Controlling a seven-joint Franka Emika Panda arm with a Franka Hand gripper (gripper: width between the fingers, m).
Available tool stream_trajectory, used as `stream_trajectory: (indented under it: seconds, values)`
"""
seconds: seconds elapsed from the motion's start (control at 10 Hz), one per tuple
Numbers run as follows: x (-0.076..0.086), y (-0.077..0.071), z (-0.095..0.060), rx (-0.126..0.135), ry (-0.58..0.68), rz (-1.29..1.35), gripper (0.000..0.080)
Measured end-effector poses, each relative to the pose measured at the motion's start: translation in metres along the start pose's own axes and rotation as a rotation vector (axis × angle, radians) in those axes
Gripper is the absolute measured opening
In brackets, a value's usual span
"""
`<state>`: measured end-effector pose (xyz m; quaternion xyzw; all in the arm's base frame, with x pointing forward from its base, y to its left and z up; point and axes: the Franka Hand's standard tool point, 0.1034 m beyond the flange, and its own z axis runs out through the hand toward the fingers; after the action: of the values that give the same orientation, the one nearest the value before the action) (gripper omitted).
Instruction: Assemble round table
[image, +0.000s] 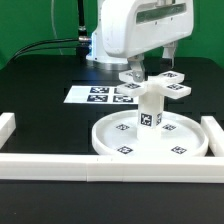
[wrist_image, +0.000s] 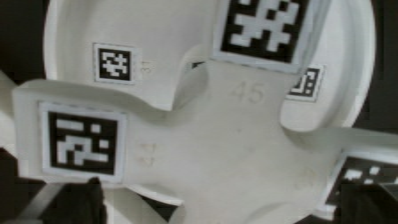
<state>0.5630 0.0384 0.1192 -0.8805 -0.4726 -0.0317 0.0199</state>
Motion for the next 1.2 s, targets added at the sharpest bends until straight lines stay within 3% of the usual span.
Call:
stream_trajectory:
  seconds: [0.3,0.7,1.2]
  values:
    - [0.003,-0.003,0.003,-0.025,-0.014,-0.258,0.0649]
    - [0.0,-0.001,0.006,-0.032,-0.08,-0.587,0.0649]
    - [-0.004,-0.004,0.016,-0.017,-0.088,-0.566,0.0649]
